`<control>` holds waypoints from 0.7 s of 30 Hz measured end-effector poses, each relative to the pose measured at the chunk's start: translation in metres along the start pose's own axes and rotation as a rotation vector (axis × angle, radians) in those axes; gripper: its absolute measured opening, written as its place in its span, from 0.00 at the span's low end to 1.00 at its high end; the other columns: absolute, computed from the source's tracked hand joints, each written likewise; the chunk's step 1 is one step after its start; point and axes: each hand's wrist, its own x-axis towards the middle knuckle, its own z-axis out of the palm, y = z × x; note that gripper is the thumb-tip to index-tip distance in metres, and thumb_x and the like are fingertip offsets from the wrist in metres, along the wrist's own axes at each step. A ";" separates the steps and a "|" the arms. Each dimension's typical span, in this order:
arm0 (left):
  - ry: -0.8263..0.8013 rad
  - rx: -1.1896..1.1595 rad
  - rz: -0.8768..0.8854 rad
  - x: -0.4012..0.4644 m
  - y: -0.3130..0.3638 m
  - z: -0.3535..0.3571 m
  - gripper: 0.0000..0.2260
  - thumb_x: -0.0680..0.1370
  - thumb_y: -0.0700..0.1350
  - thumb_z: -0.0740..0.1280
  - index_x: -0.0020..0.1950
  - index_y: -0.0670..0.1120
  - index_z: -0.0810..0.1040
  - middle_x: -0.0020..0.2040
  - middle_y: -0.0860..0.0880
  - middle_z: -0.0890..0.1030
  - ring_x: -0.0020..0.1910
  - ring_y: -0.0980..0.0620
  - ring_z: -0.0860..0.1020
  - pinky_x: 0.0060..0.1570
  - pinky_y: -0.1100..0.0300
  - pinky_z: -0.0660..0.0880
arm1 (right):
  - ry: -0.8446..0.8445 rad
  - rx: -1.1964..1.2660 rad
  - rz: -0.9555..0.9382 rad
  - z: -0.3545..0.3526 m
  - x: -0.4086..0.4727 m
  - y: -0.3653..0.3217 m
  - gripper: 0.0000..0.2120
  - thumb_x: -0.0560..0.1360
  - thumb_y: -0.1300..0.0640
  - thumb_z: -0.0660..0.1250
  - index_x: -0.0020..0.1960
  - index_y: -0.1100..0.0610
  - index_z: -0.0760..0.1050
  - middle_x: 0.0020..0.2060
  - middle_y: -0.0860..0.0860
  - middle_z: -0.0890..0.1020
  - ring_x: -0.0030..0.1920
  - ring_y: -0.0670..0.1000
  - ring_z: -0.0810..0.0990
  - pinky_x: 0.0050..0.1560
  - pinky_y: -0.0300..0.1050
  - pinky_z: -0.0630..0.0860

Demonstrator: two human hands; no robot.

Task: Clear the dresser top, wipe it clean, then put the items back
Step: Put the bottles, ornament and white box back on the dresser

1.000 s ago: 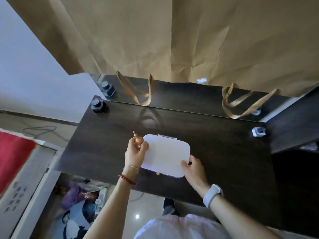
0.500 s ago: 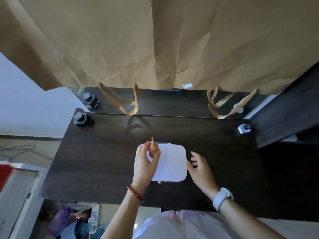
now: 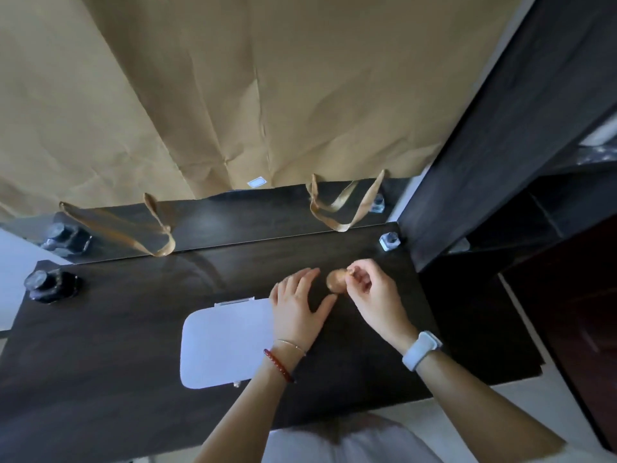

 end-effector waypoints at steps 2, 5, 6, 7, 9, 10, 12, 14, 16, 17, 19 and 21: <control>-0.004 0.187 -0.110 0.003 -0.006 0.003 0.20 0.75 0.56 0.60 0.63 0.48 0.73 0.65 0.46 0.73 0.66 0.44 0.68 0.66 0.43 0.59 | 0.082 -0.090 0.082 -0.005 0.020 0.014 0.05 0.73 0.62 0.66 0.48 0.61 0.74 0.39 0.54 0.80 0.39 0.53 0.78 0.42 0.47 0.74; -0.237 0.442 -0.313 -0.007 -0.023 0.006 0.23 0.79 0.54 0.53 0.72 0.49 0.57 0.75 0.46 0.54 0.74 0.45 0.48 0.71 0.43 0.42 | 0.090 -0.233 0.190 -0.009 0.055 0.040 0.06 0.74 0.60 0.63 0.50 0.62 0.73 0.45 0.61 0.82 0.47 0.62 0.79 0.45 0.53 0.73; -0.285 0.517 -0.321 -0.011 -0.027 0.007 0.24 0.79 0.55 0.51 0.73 0.48 0.53 0.76 0.46 0.50 0.74 0.45 0.44 0.71 0.44 0.40 | 0.071 -0.273 0.203 -0.009 0.066 0.047 0.06 0.75 0.60 0.62 0.50 0.62 0.73 0.47 0.61 0.81 0.49 0.63 0.78 0.45 0.53 0.73; -0.311 0.567 -0.314 -0.015 -0.030 0.008 0.25 0.79 0.55 0.50 0.74 0.48 0.51 0.76 0.45 0.48 0.74 0.45 0.43 0.71 0.45 0.39 | 0.054 -0.311 0.210 -0.010 0.075 0.052 0.06 0.75 0.60 0.62 0.50 0.62 0.73 0.47 0.62 0.81 0.50 0.64 0.78 0.46 0.53 0.73; -0.318 0.590 -0.320 -0.015 -0.029 0.009 0.26 0.79 0.55 0.50 0.74 0.47 0.49 0.76 0.45 0.48 0.74 0.44 0.43 0.71 0.45 0.39 | 0.015 -0.396 0.218 -0.012 0.091 0.060 0.08 0.75 0.60 0.61 0.51 0.62 0.74 0.49 0.62 0.81 0.51 0.64 0.77 0.47 0.52 0.72; -0.321 0.601 -0.322 -0.013 -0.029 0.010 0.26 0.79 0.55 0.50 0.74 0.47 0.49 0.76 0.45 0.48 0.74 0.44 0.43 0.71 0.44 0.39 | -0.014 -0.440 0.216 -0.013 0.097 0.064 0.09 0.75 0.60 0.61 0.53 0.62 0.74 0.51 0.62 0.80 0.52 0.63 0.77 0.46 0.51 0.72; -0.328 0.627 -0.318 -0.012 -0.028 0.011 0.26 0.79 0.54 0.50 0.74 0.46 0.48 0.76 0.45 0.49 0.74 0.43 0.44 0.71 0.44 0.40 | -0.074 -0.511 0.196 -0.014 0.107 0.069 0.10 0.76 0.60 0.60 0.55 0.62 0.74 0.53 0.60 0.80 0.54 0.62 0.76 0.44 0.48 0.71; -0.338 0.634 -0.316 -0.012 -0.028 0.010 0.26 0.79 0.54 0.51 0.74 0.46 0.48 0.76 0.45 0.49 0.74 0.43 0.44 0.71 0.44 0.40 | -0.103 -0.549 0.179 -0.014 0.112 0.071 0.11 0.76 0.59 0.60 0.57 0.61 0.73 0.55 0.59 0.79 0.56 0.61 0.75 0.47 0.49 0.72; -0.346 0.638 -0.319 -0.012 -0.028 0.009 0.26 0.79 0.54 0.51 0.74 0.46 0.48 0.76 0.45 0.49 0.74 0.43 0.44 0.71 0.44 0.40 | -0.109 -0.553 0.183 -0.014 0.113 0.071 0.13 0.76 0.58 0.60 0.60 0.60 0.71 0.58 0.59 0.78 0.58 0.60 0.74 0.50 0.52 0.72; -0.347 0.639 -0.322 -0.012 -0.027 0.010 0.26 0.79 0.54 0.51 0.74 0.47 0.48 0.76 0.45 0.49 0.74 0.43 0.44 0.71 0.44 0.40 | -0.102 -0.544 0.185 -0.013 0.113 0.070 0.15 0.76 0.58 0.60 0.62 0.60 0.70 0.59 0.58 0.77 0.59 0.60 0.74 0.51 0.52 0.72; -0.348 0.633 -0.330 -0.012 -0.026 0.009 0.26 0.79 0.54 0.51 0.74 0.47 0.48 0.76 0.46 0.49 0.74 0.44 0.43 0.71 0.44 0.40 | -0.062 -0.511 0.175 -0.014 0.108 0.067 0.17 0.76 0.57 0.60 0.65 0.59 0.67 0.60 0.59 0.76 0.60 0.60 0.74 0.52 0.55 0.73; -0.350 0.634 -0.324 -0.012 -0.026 0.008 0.26 0.79 0.54 0.51 0.74 0.47 0.49 0.76 0.46 0.49 0.74 0.44 0.43 0.71 0.44 0.40 | -0.025 -0.477 0.168 -0.016 0.100 0.064 0.19 0.76 0.57 0.61 0.66 0.59 0.66 0.59 0.59 0.76 0.59 0.60 0.74 0.52 0.57 0.74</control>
